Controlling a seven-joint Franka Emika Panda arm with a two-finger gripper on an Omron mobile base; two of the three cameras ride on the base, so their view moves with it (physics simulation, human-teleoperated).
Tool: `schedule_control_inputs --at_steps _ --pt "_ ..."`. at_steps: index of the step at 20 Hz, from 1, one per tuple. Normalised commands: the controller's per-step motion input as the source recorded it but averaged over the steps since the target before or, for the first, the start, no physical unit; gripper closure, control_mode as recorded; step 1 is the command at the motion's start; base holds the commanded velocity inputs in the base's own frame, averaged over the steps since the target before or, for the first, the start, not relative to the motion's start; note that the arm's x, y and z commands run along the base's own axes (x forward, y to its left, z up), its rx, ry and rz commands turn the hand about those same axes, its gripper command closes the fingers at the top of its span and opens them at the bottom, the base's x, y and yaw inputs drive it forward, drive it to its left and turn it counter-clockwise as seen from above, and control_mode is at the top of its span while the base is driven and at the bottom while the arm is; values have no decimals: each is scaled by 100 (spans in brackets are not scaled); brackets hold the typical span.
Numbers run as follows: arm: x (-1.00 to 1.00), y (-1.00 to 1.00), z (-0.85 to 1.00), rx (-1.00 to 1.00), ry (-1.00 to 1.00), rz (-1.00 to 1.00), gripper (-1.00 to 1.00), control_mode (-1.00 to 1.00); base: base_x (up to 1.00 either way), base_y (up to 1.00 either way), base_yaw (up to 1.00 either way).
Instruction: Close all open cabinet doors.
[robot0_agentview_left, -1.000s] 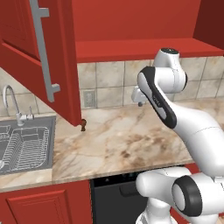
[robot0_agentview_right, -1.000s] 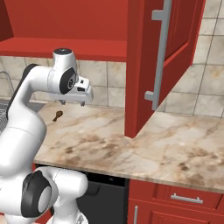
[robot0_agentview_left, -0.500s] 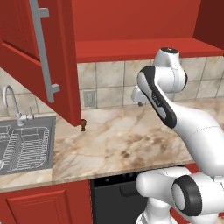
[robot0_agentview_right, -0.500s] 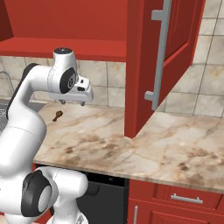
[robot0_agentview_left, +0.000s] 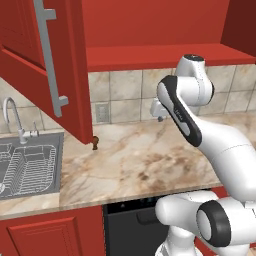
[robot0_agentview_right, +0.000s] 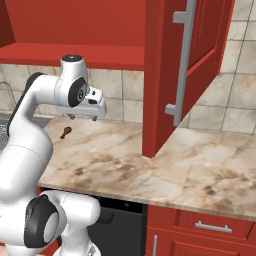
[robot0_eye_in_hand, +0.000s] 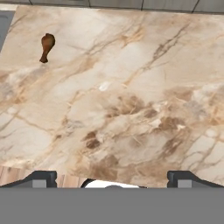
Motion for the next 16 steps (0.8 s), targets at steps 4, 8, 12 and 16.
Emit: schedule_control_inputs --at_steps 4,8,12,16 --pt "-42 -1 -10 0 -5 -2 -100 -100 -8 0 0" --pt "-86 0 -7 0 -19 -7 -100 -100 0 0 0" --pt "-80 0 0 -3 -23 -4 -100 -100 0 0 0" --pt "-57 -8 0 -6 -24 -2 -100 -100 0 0 0"
